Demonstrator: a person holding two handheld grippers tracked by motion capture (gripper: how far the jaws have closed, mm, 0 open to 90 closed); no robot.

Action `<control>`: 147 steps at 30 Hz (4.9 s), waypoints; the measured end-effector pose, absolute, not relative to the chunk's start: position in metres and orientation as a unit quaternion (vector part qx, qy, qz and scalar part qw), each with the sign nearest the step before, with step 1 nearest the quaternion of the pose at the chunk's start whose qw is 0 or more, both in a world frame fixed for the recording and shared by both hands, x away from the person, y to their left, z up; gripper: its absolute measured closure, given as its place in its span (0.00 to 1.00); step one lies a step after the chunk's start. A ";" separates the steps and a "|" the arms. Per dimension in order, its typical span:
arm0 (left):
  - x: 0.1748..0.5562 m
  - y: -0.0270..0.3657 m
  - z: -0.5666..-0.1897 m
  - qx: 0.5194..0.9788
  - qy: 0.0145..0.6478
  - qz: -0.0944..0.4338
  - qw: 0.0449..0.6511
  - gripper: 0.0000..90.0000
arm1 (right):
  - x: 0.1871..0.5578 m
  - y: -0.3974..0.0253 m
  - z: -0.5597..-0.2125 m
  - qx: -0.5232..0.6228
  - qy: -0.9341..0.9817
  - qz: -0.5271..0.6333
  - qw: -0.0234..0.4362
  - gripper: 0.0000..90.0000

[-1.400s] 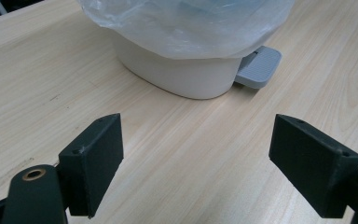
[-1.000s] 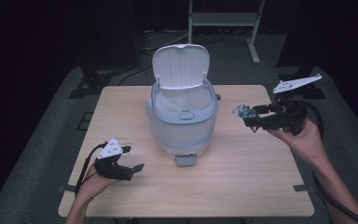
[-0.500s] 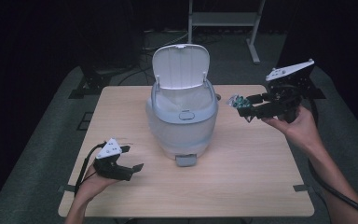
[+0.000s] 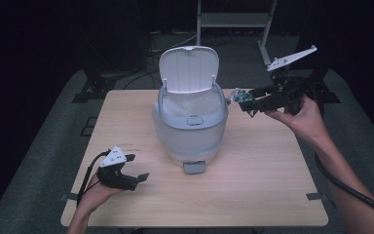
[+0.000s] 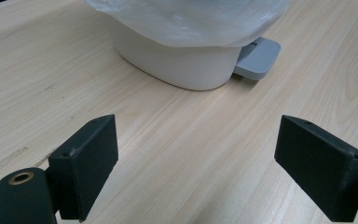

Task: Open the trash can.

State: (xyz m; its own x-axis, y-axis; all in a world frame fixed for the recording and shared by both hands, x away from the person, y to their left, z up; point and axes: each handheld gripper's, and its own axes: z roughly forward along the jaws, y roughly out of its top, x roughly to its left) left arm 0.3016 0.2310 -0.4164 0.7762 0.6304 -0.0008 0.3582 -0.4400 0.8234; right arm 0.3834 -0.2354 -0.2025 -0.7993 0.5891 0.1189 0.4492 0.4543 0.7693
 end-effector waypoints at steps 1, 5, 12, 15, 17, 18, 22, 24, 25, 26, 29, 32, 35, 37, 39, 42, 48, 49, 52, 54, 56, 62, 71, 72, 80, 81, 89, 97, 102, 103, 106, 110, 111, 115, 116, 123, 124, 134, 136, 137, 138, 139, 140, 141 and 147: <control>0.301 0.232 -0.416 0.835 0.296 0.156 0.438 0.14 | 0.385 -0.233 -0.201 0.304 0.851 0.421 0.083 0.36; 0.301 0.233 -0.416 0.833 0.298 0.156 0.440 0.14 | 0.389 -0.225 -0.197 0.299 0.855 0.416 0.082 0.36; 0.300 0.233 -0.417 0.834 0.298 0.153 0.439 0.14 | 0.395 -0.211 -0.191 0.287 0.861 0.412 0.081 0.36; 0.300 0.233 -0.416 0.834 0.297 0.154 0.440 0.14 | 0.398 -0.207 -0.190 0.282 0.862 0.413 0.080 0.36; 0.300 0.233 -0.416 0.833 0.297 0.154 0.440 0.14 | 0.400 -0.204 -0.189 0.281 0.863 0.413 0.077 0.36; 0.300 0.233 -0.416 0.833 0.297 0.154 0.440 0.14 | 0.402 -0.201 -0.188 0.280 0.864 0.412 0.077 0.36; 0.301 0.234 -0.416 0.835 0.296 0.153 0.438 0.14 | 0.404 -0.197 -0.188 0.276 0.866 0.410 0.077 0.36; 0.300 0.234 -0.416 0.834 0.295 0.153 0.440 0.14 | 0.406 -0.194 -0.186 0.274 0.866 0.410 0.075 0.36; 0.300 0.234 -0.416 0.834 0.295 0.153 0.440 0.14 | 0.406 -0.192 -0.186 0.272 0.867 0.410 0.075 0.36; 0.300 0.234 -0.416 0.834 0.295 0.153 0.440 0.14 | 0.408 -0.189 -0.185 0.269 0.869 0.409 0.075 0.36; 0.300 0.234 -0.416 0.834 0.295 0.153 0.441 0.14 | 0.409 -0.186 -0.184 0.267 0.870 0.407 0.075 0.36; 0.300 0.234 -0.416 0.834 0.295 0.153 0.440 0.14 | 0.411 -0.182 -0.183 0.265 0.871 0.407 0.074 0.36; 0.301 0.235 -0.416 0.834 0.297 0.152 0.440 0.14 | 0.413 -0.177 -0.183 0.263 0.872 0.406 0.072 0.36; 0.301 0.235 -0.416 0.834 0.298 0.152 0.440 0.14 | 0.415 -0.173 -0.183 0.259 0.874 0.405 0.071 0.36; 0.301 0.235 -0.417 0.834 0.298 0.151 0.439 0.14 | 0.416 -0.171 -0.183 0.258 0.875 0.404 0.069 0.36; 0.301 0.235 -0.417 0.834 0.298 0.151 0.439 0.14 | 0.418 -0.166 -0.183 0.254 0.876 0.404 0.067 0.36; 0.301 0.237 -0.416 0.833 0.298 0.152 0.440 0.14 | 0.422 -0.155 -0.183 0.246 0.879 0.404 0.063 0.36; 0.301 0.237 -0.416 0.833 0.298 0.152 0.440 0.14 | 0.422 -0.155 -0.183 0.246 0.879 0.404 0.063 0.36; 0.301 0.237 -0.416 0.833 0.297 0.152 0.440 0.14 | 0.424 -0.152 -0.183 0.244 0.879 0.404 0.061 0.36; 0.301 0.237 -0.416 0.834 0.297 0.152 0.440 0.14 | 0.426 -0.148 -0.184 0.239 0.881 0.404 0.061 0.36; 0.302 0.237 -0.416 0.834 0.298 0.152 0.439 0.14 | 0.427 -0.145 -0.185 0.238 0.882 0.403 0.060 0.36; 0.301 0.238 -0.415 0.833 0.299 0.154 0.440 0.14 | 0.432 -0.135 -0.188 0.231 0.885 0.402 0.056 0.36; 0.301 0.239 -0.416 0.832 0.300 0.154 0.440 0.14 | 0.438 -0.124 -0.191 0.225 0.888 0.399 0.051 0.36; 0.301 0.239 -0.415 0.832 0.300 0.154 0.440 0.14 | 0.440 -0.121 -0.192 0.224 0.888 0.398 0.049 0.36; 0.301 0.240 -0.416 0.834 0.300 0.153 0.438 0.14 | 0.446 -0.109 -0.196 0.221 0.892 0.391 0.050 0.33; 0.301 0.240 -0.416 0.834 0.300 0.153 0.437 0.14 | 0.446 -0.107 -0.196 0.222 0.892 0.390 0.052 0.30; 0.300 0.240 -0.417 0.836 0.301 0.156 0.432 0.14 | 0.449 -0.106 -0.201 0.224 0.892 0.390 0.049 0.30; 0.301 0.238 -0.418 0.836 0.300 0.153 0.432 0.14 | 0.449 -0.114 -0.202 0.229 0.891 0.390 0.046 0.33; 0.301 0.237 -0.419 0.838 0.299 0.151 0.431 0.14 | 0.448 -0.119 -0.201 0.231 0.889 0.392 0.047 0.36; 0.301 0.237 -0.419 0.838 0.299 0.151 0.431 0.14 | 0.448 -0.119 -0.201 0.231 0.889 0.392 0.047 0.36; 0.301 0.237 -0.419 0.837 0.300 0.150 0.433 0.14 | 0.447 -0.123 -0.201 0.227 0.887 0.399 0.050 0.44; 0.301 0.237 -0.419 0.837 0.299 0.149 0.432 0.14 | 0.447 -0.127 -0.202 0.226 0.886 0.402 0.048 0.49; 0.301 0.237 -0.419 0.838 0.299 0.149 0.432 0.14 | 0.447 -0.127 -0.202 0.226 0.886 0.402 0.048 0.49; 0.301 0.236 -0.420 0.839 0.298 0.150 0.430 0.14 | 0.447 -0.132 -0.202 0.231 0.885 0.402 0.046 0.54; 0.301 0.236 -0.420 0.839 0.298 0.150 0.430 0.14 | 0.447 -0.133 -0.202 0.231 0.885 0.402 0.046 0.55; 0.302 0.237 -0.422 0.839 0.299 0.148 0.429 0.14 | 0.446 -0.143 -0.202 0.234 0.882 0.407 0.043 0.62; 0.302 0.237 -0.422 0.838 0.300 0.149 0.430 0.14 | 0.447 -0.146 -0.201 0.238 0.880 0.410 0.042 0.63; 0.303 0.236 -0.423 0.839 0.300 0.147 0.429 0.14 | 0.449 -0.164 -0.199 0.249 0.873 0.417 0.041 0.73; 0.303 0.236 -0.423 0.839 0.300 0.147 0.429 0.14 | 0.449 -0.165 -0.199 0.251 0.873 0.417 0.040 0.74; 0.303 0.236 -0.423 0.839 0.301 0.147 0.429 0.14 | 0.449 -0.167 -0.199 0.253 0.871 0.419 0.039 0.74; 0.303 0.235 -0.423 0.839 0.300 0.147 0.429 0.14 | 0.449 -0.170 -0.198 0.252 0.871 0.420 0.039 0.76; 0.303 0.235 -0.423 0.839 0.300 0.147 0.429 0.14 | 0.449 -0.171 -0.198 0.254 0.870 0.421 0.039 0.76; 0.304 0.235 -0.423 0.839 0.300 0.147 0.430 0.14 | 0.449 -0.171 -0.198 0.254 0.870 0.421 0.039 0.76; 0.304 0.235 -0.424 0.840 0.299 0.146 0.429 0.14 | 0.449 -0.173 -0.198 0.254 0.869 0.422 0.039 0.77; 0.305 0.233 -0.425 0.841 0.298 0.143 0.429 0.14 | 0.448 -0.182 -0.196 0.261 0.866 0.424 0.037 0.80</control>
